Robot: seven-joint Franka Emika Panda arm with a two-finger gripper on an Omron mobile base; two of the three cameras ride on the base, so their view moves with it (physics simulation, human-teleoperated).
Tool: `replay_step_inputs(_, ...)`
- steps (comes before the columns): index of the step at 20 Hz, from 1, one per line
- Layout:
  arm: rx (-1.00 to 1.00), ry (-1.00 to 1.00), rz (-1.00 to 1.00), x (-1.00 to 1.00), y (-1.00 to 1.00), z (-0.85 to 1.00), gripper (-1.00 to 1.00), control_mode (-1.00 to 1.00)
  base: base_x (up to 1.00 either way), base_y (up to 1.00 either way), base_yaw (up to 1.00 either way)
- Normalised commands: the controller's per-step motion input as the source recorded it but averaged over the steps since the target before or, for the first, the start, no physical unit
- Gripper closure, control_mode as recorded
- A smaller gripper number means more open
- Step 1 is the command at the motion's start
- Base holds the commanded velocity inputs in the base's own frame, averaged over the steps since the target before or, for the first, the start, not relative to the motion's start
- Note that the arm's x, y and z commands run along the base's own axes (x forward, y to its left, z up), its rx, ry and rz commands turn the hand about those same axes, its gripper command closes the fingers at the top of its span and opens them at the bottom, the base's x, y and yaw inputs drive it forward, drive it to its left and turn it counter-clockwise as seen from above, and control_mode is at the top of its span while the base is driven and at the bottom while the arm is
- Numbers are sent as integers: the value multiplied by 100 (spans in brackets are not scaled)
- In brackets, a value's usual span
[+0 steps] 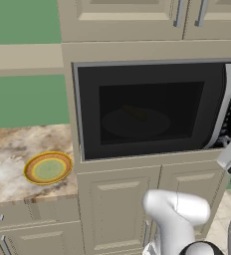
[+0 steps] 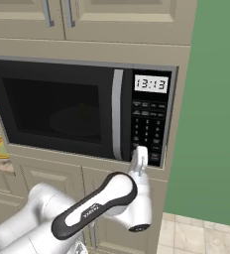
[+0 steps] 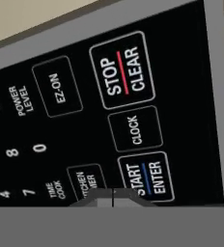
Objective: Pick the corn from the counter and place it in the microwave. Then turn on the microwave.
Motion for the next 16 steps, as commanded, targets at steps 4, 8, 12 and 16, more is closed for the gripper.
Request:
replay_step_inputs(4,6,4,0,36,0,-3,100,-100,0,0,0)
replay_step_inputs(8,8,2,-1,33,-3,-17,100,-100,0,0,0)
replay_step_inputs(12,7,0,-1,21,-2,-27,100,-100,0,0,0)
replay_step_inputs(16,5,0,0,-23,-2,-10,100,-100,0,0,0)
